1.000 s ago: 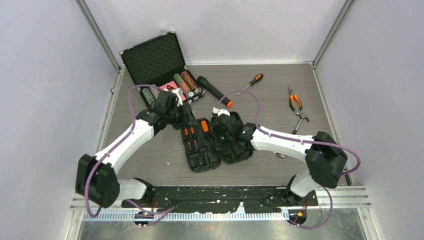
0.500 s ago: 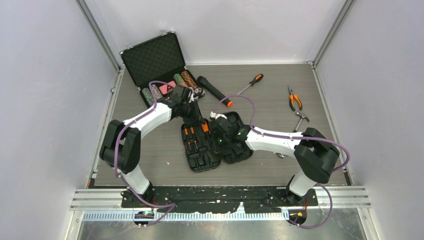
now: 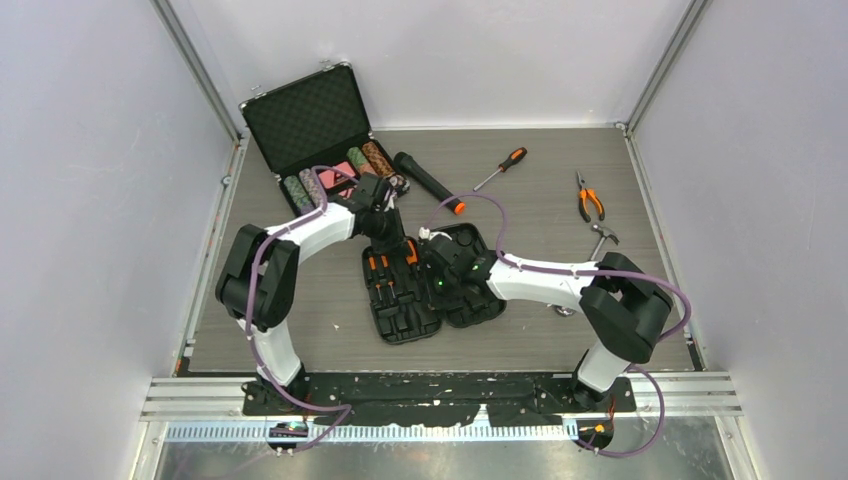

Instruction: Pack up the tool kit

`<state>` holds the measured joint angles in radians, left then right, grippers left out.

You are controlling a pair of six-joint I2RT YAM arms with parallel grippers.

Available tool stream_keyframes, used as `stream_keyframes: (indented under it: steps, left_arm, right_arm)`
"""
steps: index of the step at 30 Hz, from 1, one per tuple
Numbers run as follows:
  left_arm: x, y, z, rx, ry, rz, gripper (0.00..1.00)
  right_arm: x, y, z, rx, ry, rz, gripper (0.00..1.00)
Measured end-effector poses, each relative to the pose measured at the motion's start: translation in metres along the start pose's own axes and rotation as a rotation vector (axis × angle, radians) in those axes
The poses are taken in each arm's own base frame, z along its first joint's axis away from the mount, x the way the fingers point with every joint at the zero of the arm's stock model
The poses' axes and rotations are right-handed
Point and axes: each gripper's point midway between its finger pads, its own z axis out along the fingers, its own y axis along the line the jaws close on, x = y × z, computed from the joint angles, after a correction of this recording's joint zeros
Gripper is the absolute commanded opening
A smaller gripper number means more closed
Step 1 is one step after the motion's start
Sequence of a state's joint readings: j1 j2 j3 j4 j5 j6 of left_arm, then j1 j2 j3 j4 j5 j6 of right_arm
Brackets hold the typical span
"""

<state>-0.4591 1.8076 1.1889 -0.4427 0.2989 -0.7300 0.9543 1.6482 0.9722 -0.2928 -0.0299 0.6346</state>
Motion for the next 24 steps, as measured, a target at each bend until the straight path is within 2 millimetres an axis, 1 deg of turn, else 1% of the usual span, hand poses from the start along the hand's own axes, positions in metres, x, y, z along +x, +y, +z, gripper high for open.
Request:
stream_keyframes:
  steps: [2, 3, 5, 9, 12, 18, 24]
  left_arm:
    - [0.0007, 0.0016, 0.0021, -0.007, 0.005, -0.001, 0.18]
    - [0.0013, 0.003, 0.0033, -0.012, 0.008, -0.003, 0.15]
    - [0.002, 0.0061, 0.0058, -0.025, 0.012, -0.005, 0.14]
    - [0.0013, 0.0055, 0.0071, -0.035, 0.027, -0.007, 0.12]
    - [0.0006, 0.005, 0.0081, -0.045, 0.041, -0.011, 0.09]
    - [0.0007, 0.0054, 0.0086, -0.064, 0.058, -0.014, 0.08]
    - [0.0013, 0.0065, 0.0088, -0.078, 0.072, -0.02, 0.07]
  right_arm:
    - [-0.0003, 0.0005, -0.0002, -0.002, 0.0, 0.001, 0.13]
    - [-0.0005, 0.0008, -0.0003, -0.004, 0.0, 0.001, 0.13]
    - [-0.001, 0.0016, -0.0005, -0.006, 0.0, 0.001, 0.13]
    - [-0.0023, 0.0032, -0.0008, -0.01, 0.0, 0.001, 0.11]
    - [-0.0018, 0.0017, -0.0016, -0.001, 0.008, 0.003, 0.1]
    - [-0.0013, 0.0004, -0.0003, 0.017, 0.03, 0.005, 0.05]
    - [-0.0013, -0.0019, 0.0014, 0.045, 0.061, 0.013, 0.05]
